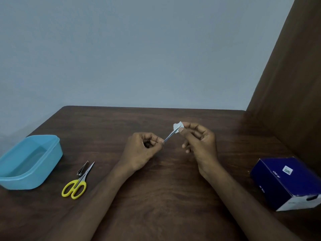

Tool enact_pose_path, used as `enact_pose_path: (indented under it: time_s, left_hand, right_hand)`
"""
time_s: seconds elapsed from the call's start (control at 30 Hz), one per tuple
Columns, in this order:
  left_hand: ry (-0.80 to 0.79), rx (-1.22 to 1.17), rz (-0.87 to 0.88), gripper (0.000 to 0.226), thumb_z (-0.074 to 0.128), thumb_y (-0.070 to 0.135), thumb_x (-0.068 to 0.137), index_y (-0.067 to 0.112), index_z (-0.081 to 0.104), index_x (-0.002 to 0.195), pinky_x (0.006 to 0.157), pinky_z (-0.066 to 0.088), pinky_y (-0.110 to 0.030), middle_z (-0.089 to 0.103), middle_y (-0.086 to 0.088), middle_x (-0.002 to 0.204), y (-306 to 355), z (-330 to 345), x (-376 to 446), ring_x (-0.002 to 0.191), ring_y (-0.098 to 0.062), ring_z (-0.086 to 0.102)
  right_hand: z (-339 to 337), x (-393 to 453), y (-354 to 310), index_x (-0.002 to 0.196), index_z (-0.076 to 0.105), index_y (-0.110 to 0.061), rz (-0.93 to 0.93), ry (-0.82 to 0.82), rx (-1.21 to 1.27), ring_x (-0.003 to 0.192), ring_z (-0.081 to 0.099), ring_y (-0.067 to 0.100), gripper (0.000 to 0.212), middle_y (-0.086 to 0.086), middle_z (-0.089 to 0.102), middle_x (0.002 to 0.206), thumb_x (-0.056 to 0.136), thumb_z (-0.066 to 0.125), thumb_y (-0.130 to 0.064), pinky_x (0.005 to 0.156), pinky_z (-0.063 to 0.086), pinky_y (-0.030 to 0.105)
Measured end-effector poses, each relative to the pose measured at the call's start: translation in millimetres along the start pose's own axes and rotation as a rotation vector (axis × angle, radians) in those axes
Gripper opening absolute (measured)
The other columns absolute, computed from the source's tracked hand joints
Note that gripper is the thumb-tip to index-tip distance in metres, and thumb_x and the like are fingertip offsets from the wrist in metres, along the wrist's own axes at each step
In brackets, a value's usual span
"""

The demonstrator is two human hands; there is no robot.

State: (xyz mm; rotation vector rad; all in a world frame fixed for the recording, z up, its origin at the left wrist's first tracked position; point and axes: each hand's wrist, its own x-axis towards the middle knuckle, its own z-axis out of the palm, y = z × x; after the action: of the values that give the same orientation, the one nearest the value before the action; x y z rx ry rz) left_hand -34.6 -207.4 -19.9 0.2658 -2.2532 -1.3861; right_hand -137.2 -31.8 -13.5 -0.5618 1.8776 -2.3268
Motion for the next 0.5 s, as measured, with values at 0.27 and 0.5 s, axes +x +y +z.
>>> enact_pose_path:
  time_s: [0.27,0.5]
  left_hand:
    - [0.0,0.003,0.016,0.008,0.082,0.018,0.093,0.019,0.084,0.085,0.061,0.05,-0.015,0.08,0.002,0.078,1.4,-0.6,0.2,0.066,-0.005,0.066]
    - [-0.017,-0.001,0.024,0.01,0.081,0.019,0.094,0.02,0.084,0.085,0.06,0.047,-0.016,0.079,0.0,0.077,-0.2,-0.1,-0.4,0.066,-0.008,0.065]
  right_hand:
    - [1.7,-2.0,1.9,0.103,0.079,-0.014,0.171,0.021,0.121,0.05,0.056,0.008,0.009,-0.001,0.082,0.09,0.095,0.079,-0.018,0.043,0.042,0.02]
    - [4.7,-1.9,3.8,0.102,0.08,-0.014,0.215,-0.039,0.071,0.053,0.057,0.007,0.01,-0.004,0.079,0.087,0.094,0.08,-0.02,0.046,0.041,0.02]
